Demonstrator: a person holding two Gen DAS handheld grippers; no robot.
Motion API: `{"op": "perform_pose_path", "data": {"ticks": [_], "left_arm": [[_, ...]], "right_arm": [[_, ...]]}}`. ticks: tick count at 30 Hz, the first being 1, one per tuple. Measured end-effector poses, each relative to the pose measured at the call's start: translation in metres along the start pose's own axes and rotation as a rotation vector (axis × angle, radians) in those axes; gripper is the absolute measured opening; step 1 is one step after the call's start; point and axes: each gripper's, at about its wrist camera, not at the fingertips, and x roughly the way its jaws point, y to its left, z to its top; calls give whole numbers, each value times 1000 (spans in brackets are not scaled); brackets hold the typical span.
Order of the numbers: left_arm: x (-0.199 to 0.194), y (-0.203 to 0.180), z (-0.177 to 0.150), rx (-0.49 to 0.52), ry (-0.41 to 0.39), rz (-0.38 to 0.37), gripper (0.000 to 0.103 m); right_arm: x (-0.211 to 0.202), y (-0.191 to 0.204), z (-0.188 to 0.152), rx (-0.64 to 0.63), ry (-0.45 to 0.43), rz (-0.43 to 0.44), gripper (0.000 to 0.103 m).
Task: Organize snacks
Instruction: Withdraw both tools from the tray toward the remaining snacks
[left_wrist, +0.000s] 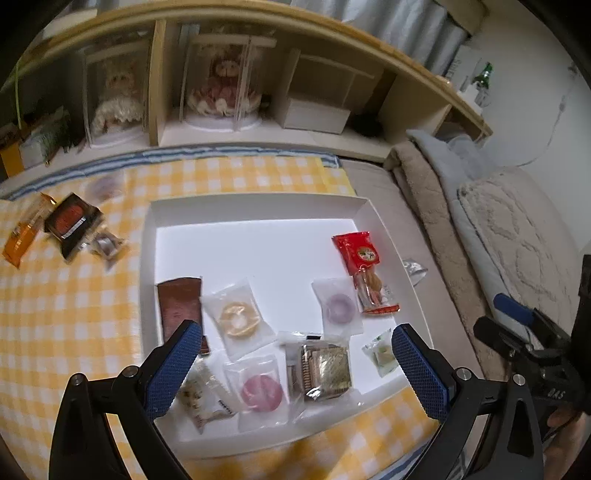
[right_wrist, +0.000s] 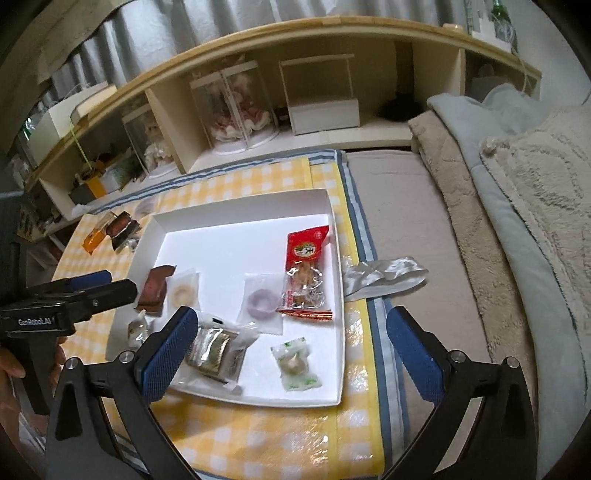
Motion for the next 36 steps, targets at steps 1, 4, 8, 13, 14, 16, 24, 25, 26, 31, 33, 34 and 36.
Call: {"op": "perform_pose_path", "data": {"ticks": [1,4,8,13,14,16,24,25,26,31,33,34,36], "left_arm": [[-6,0,-1,9,-5,4,103],[-30,2,-5,27,-28,19,103],[-58,9,-8,33,-52,20,103],[-96,21,-11,48,-90,13,103],[-101,24,-10,46,-94,11,103],[-114,32,-10,38,-106,15,103],[-175,67,-7,39,-171,58,103],[-182,72,-8,37,-178,64,103],[-189,78,-8,34,-186,73,103],[-216,110,-9,1,-202,118,103],[-224,123,-7,-17,-205,142,103],[-227,129,-6,-22,-209,154,103],[-236,144,-4,-29,-224,182,103]], "right_arm": [[-3,2,0,1,-3,-6,103],[-13,9,0,3,-23,-20,103],[-27,20,1,-2,-42,-29,103],[-41,36,4,-15,-59,-32,103],[-45,41,6,-17,-66,-32,103],[-50,48,9,-18,-75,-32,103],[-59,93,27,-60,-110,-8,103],[-59,98,29,-62,-114,-2,103],[-57,105,32,-64,-117,3,103],[-49,136,44,-86,-127,28,103],[-45,150,50,-93,-130,40,103],[-41,158,53,-99,-130,45,103],[-36,171,57,-110,-134,52,103]]}}
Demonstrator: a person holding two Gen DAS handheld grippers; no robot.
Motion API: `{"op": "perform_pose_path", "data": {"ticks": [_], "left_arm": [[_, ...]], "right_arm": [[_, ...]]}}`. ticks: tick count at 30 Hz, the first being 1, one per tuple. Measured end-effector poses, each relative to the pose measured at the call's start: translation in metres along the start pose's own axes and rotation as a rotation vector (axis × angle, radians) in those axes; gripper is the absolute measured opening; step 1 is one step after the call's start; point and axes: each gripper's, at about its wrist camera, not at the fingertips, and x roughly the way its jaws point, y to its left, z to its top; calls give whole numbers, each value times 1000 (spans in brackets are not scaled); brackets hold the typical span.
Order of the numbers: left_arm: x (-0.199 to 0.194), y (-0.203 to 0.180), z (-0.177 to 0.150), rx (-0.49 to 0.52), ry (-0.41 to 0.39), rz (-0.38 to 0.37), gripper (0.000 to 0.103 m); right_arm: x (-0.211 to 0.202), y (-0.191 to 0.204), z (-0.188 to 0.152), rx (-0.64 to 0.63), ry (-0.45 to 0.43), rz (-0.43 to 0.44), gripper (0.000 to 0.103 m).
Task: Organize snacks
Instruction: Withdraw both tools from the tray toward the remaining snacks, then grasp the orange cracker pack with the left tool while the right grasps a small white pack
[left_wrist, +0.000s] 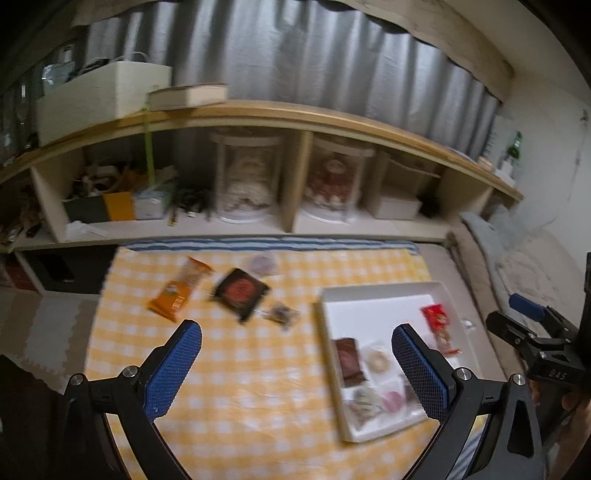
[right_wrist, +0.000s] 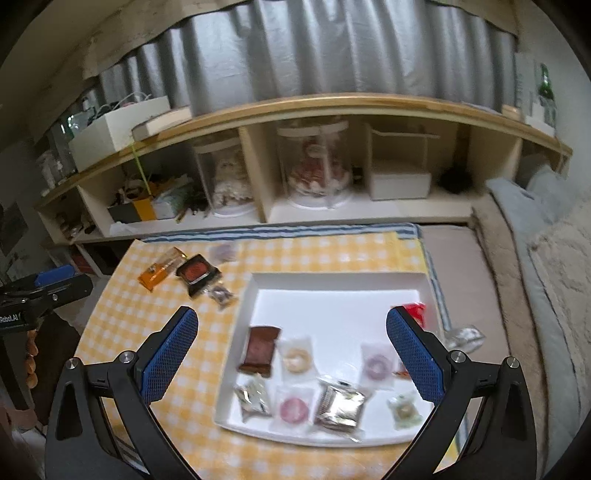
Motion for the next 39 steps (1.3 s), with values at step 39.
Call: {"op": "perform_pose_path", "data": {"ticks": [39], "left_arm": [[307,141,41,349,282,14,103]], "right_arm": [[293,136,-8,-575,336,142,100]]}}
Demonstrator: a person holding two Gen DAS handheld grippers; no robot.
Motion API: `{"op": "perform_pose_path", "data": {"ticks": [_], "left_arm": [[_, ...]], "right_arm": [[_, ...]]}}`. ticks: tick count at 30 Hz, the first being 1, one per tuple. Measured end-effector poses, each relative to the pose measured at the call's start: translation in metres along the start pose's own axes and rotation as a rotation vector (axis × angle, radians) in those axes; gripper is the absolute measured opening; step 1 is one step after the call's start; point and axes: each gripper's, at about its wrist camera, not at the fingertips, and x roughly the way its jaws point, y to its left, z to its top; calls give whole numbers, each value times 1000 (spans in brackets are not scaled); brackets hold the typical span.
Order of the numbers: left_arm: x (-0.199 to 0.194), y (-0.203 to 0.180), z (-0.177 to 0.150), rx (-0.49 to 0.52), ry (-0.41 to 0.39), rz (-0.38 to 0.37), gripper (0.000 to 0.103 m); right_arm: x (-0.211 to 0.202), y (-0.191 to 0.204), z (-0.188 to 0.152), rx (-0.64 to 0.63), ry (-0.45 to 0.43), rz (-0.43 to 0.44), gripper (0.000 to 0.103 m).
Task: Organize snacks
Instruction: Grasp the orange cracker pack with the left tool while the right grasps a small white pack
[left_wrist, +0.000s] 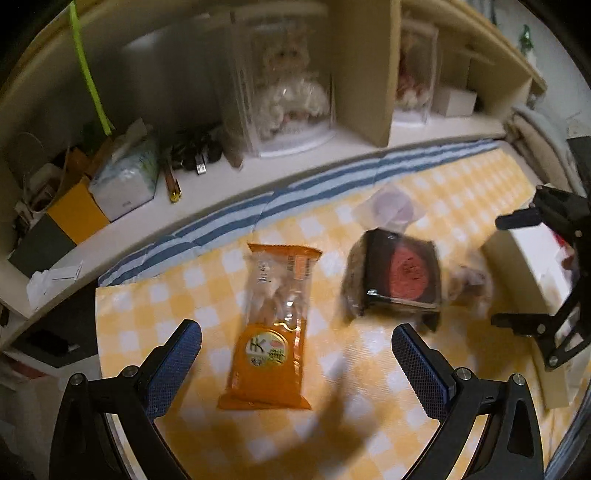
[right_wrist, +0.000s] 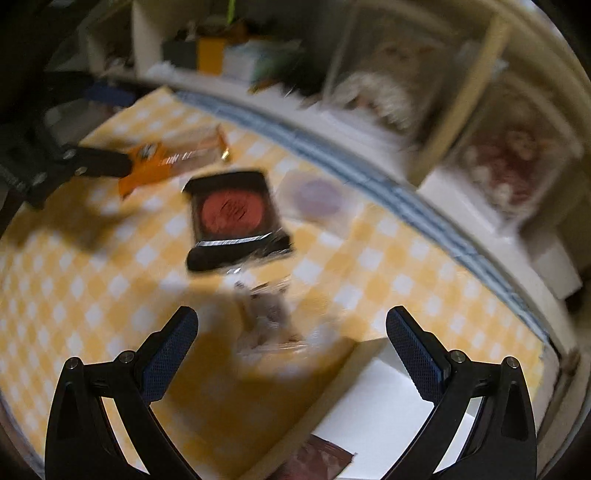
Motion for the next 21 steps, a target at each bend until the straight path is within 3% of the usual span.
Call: {"op": "perform_pose_path", "data": {"ticks": [5,7,10,14,16,21], "left_arm": [[24,8,10,36,51,-10,102],[34,11,14,44,79,-22,87],[45,12,14,48,127,-5,62],[50,5,8,21,153,30,55],[55,3,7,9,161,42,42],[52,1,2,-65,136,44,38]], "right_arm": [[21,6,2,-72,91,60,67],[28,7,2,-85,124,77,60],[36,8,2,-89,158,102,35],[36,9,-1,-68,152,104,28],[33,9,-1,-44,139,98,28],[28,10,-5,20,120,110,28]]}}
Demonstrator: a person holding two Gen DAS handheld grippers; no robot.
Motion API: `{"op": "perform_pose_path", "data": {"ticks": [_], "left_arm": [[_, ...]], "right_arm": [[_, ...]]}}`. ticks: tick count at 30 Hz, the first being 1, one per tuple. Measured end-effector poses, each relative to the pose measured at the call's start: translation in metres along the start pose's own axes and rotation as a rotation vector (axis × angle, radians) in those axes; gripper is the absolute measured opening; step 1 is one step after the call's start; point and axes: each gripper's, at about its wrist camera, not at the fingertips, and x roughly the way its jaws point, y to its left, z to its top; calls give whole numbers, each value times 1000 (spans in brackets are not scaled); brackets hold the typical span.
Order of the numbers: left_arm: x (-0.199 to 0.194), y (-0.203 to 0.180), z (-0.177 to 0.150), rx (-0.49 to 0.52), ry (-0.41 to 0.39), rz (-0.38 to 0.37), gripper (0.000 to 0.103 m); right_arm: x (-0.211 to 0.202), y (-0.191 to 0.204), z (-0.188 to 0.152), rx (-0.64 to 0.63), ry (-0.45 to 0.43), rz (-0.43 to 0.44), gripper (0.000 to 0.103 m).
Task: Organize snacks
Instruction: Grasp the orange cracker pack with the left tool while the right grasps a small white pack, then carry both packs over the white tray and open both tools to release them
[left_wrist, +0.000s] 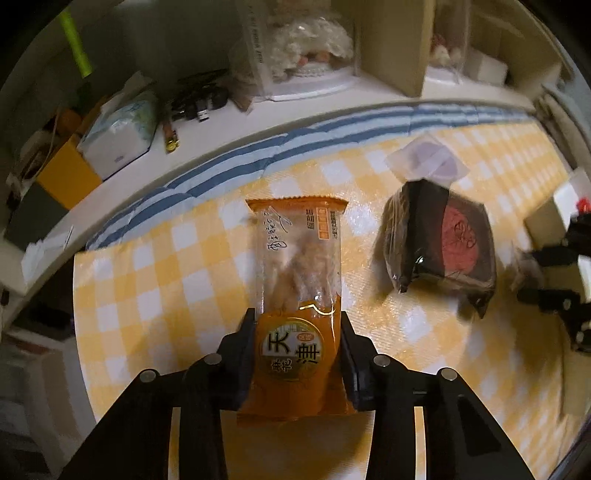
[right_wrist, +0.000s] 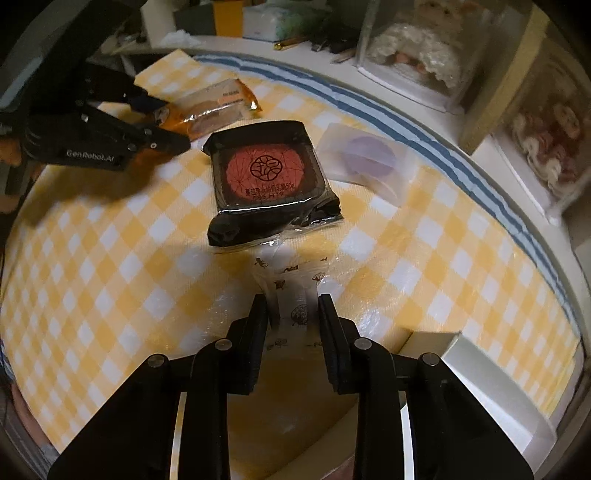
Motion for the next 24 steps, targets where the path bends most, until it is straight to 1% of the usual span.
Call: {"op": "perform_pose_path", "data": {"ticks": [2,7,13,18,23,24], "left_arm": [[-7,0,-5,-46,-23,-3,37],[-31,-5,-18,-106,-73,-9,36],[-76,-19,-35,-160,-148,-29,35],[-121,-32,-52,-205,-217,-55,35],[-170,-48,-75,-237,-299,-54,35],[-177,-52,-79,-239,-310,-52,35]], "right_arm": [[-3,1,-1,16,-8,-1,27],[-22,-1,-7,92,-66,1,27],[-49,2,-9,150,-126,0,27],[-82,12,-19,182,-175,-1,27],[-109,16,-30,213,-223,-6,27],[-117,15,-33,227,-242,6,27]]}}
